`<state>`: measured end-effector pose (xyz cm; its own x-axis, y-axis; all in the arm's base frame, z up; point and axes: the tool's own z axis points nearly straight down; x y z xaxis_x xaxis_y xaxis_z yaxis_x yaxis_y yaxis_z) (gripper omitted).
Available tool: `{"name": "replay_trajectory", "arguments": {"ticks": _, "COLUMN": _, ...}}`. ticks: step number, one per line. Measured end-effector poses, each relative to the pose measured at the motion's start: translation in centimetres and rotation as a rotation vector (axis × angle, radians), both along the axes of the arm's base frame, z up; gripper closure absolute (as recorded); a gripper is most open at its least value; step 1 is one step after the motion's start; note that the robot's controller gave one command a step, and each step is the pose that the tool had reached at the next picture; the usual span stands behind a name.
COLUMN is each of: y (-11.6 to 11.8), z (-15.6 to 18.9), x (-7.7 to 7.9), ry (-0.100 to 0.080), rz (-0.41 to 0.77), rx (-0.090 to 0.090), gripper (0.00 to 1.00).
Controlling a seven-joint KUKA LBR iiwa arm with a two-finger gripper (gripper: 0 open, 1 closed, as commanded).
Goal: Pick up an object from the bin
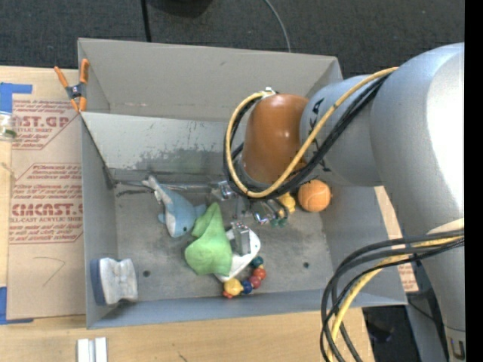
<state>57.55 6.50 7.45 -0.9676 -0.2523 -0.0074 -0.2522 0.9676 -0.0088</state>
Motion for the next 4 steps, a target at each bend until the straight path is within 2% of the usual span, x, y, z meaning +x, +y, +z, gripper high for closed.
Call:
{"name": "replay_trajectory", "arguments": {"ticks": 1, "y": 1.6, "z": 0.0, "x": -0.9, "ry": -0.008, "rz": 0.073, "rx": 0.000, "gripper": 0.00}}
{"name": "replay_trajectory", "arguments": {"ticks": 2, "y": 7.2, "z": -0.4, "x": -1.4, "ry": -0.002, "rz": -0.039, "rx": 0.002, "gripper": 1.00}}
{"name": "replay_trajectory", "arguments": {"ticks": 3, "y": 7.2, "z": -0.4, "x": -1.4, "ry": -0.002, "rz": -0.039, "rx": 0.002, "gripper": 1.00}}
{"name": "replay_trajectory", "arguments": {"ticks": 4, "y": 7.4, "z": 3.3, "x": -2.0, "ry": 0.004, "rz": -0.041, "rx": 0.000, "gripper": 1.00}}
